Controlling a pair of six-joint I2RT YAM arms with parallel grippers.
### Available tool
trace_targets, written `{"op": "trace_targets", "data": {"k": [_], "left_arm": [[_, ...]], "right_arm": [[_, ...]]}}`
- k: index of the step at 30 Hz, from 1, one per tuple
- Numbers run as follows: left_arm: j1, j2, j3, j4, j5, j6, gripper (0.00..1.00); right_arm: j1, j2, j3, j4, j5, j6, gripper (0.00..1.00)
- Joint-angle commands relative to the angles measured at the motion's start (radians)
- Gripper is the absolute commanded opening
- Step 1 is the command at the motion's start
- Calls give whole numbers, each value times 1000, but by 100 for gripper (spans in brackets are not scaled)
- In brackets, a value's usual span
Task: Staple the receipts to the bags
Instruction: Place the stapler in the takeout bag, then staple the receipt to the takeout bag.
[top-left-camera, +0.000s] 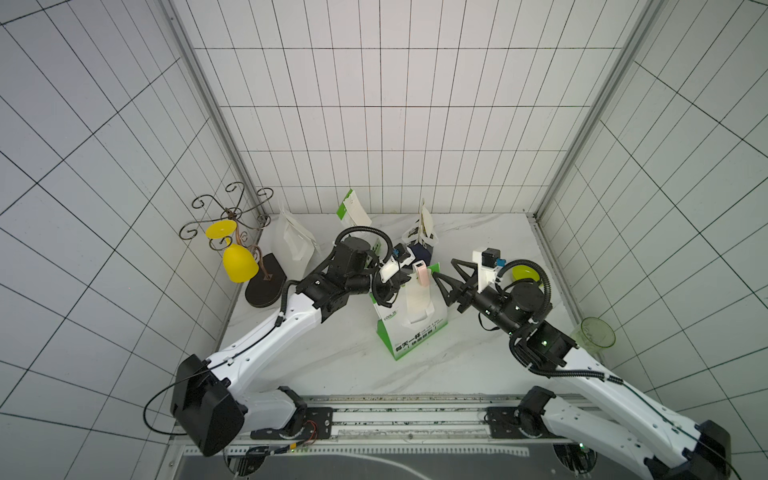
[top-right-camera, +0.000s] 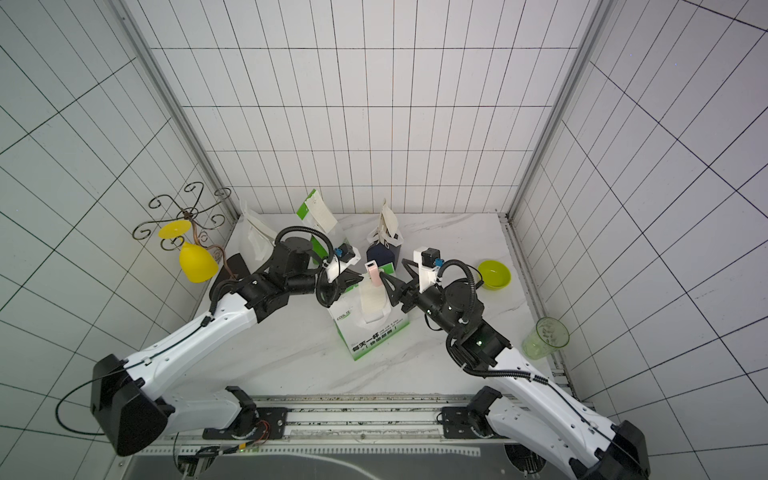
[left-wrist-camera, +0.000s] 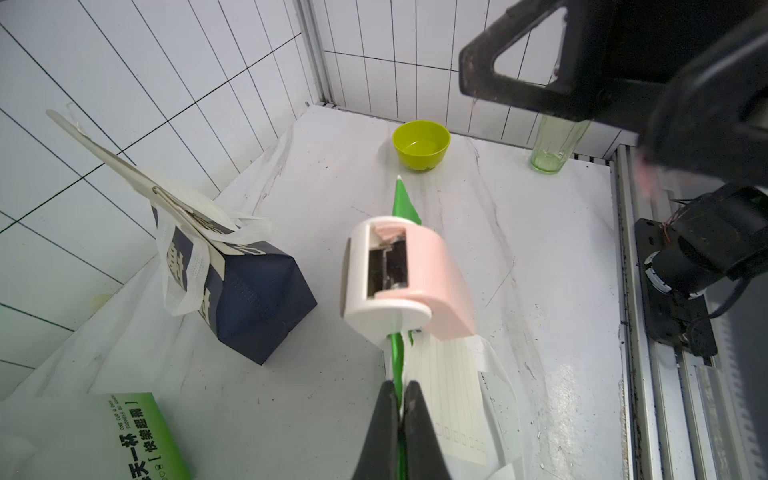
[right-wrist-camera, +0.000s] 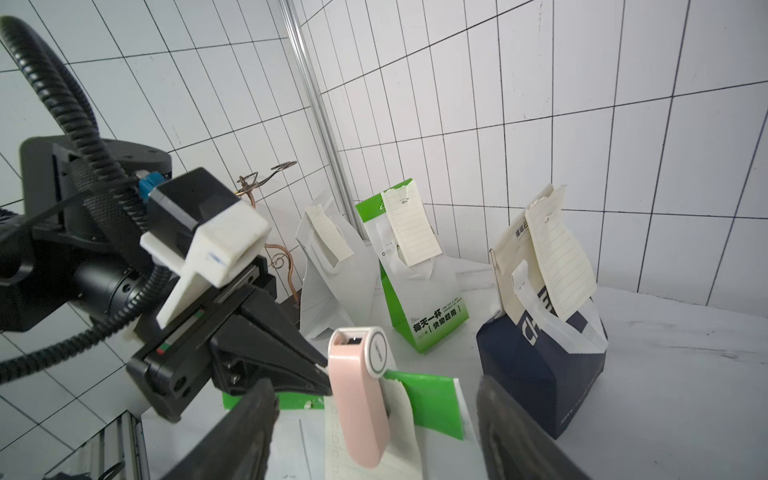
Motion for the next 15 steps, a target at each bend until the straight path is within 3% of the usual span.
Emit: {"op": "trace_targets", "data": {"k": [1,5,10,15], "left_arm": [[12,10,30,-73,165,196,0],[8,36,83,-198,149,329,0],[22,21,62,-181,118,395,0],[72,37,82,-186,178,437,0]], "right_arm": [[-43,-8,43,-67,-154,-35,76],[-64,7,63,-78,-281,-57,76],[-85,4,103,-129,-325,-114,77],[-115,45,187,-236,-425,-213,79]]}}
